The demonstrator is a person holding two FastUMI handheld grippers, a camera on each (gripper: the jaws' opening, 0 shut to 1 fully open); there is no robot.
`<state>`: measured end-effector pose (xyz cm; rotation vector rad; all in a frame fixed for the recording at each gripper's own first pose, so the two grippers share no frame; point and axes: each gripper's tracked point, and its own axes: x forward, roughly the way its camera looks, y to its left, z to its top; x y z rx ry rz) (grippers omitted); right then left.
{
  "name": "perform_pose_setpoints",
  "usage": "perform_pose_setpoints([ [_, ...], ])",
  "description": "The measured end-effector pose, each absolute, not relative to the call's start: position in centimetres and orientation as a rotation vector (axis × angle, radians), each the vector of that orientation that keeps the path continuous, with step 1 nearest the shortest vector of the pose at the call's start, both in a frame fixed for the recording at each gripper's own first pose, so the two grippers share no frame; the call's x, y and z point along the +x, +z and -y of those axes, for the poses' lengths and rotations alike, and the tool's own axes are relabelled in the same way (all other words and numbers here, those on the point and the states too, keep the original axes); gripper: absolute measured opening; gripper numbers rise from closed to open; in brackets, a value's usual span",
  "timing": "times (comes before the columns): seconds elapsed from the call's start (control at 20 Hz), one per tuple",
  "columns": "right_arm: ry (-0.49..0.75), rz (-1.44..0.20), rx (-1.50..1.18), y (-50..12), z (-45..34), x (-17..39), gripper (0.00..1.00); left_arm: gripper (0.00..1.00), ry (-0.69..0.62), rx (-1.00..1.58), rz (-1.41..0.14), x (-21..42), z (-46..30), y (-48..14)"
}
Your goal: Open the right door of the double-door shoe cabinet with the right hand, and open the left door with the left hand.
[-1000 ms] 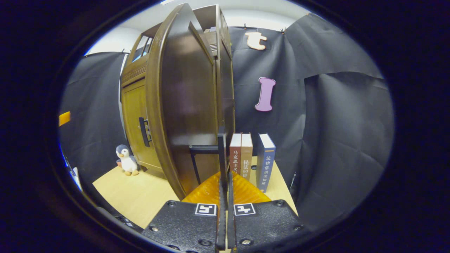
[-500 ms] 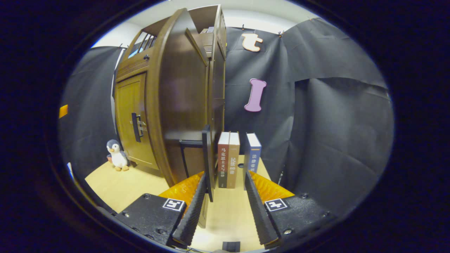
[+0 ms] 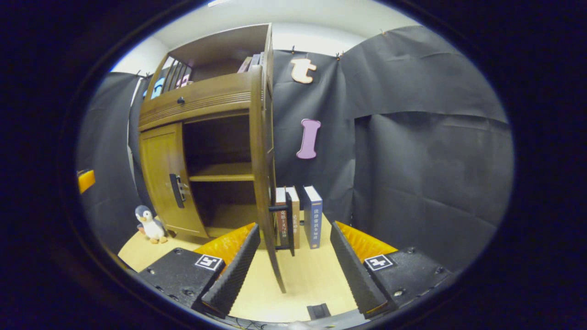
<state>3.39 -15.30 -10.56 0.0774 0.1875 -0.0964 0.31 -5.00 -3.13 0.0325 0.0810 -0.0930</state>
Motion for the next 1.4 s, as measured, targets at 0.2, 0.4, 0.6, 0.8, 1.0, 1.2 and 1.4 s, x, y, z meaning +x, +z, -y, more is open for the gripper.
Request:
perform_pose_setpoints([
  [0.2,-0.09,-0.155,0.108,-8.6,11.4,2.2,0.99,0.96,-0.086,0.028,-0.075,1.5,4.4,-3.6],
  [0.4,-0.112,-0.128,0.086,-7.9,7.4,0.9,0.98,0.96,-0.087,0.024,-0.077,2.8,4.0,-4.4],
  [0.6,-0.053,-0.15,0.086,-8.0,3.3,0.3,1.0,0.96,-0.105,0.019,-0.102,5.1,4.7,-6.4],
  [0.8,-0.053,-0.171,0.066,-7.4,2.0,0.4,1.0,0.96,-0.136,0.001,-0.115,9.3,6.7,-8.9],
  [1.0,-0.071,-0.18,0.054,-6.8,2.0,1.0,1.0,0.96,-0.173,-0.037,-0.108,14.9,9.1,-11.0],
  [1.2,-0.1,-0.188,0.026,-6.4,2.5,1.2,0.99,0.96,-0.195,-0.012,-0.074,20.0,11.1,-12.4],
  [1.4,-0.109,-0.201,-0.016,-6.2,2.8,1.1,1.0,0.96,-0.191,-0.028,-0.078,24.9,12.7,-14.3],
])
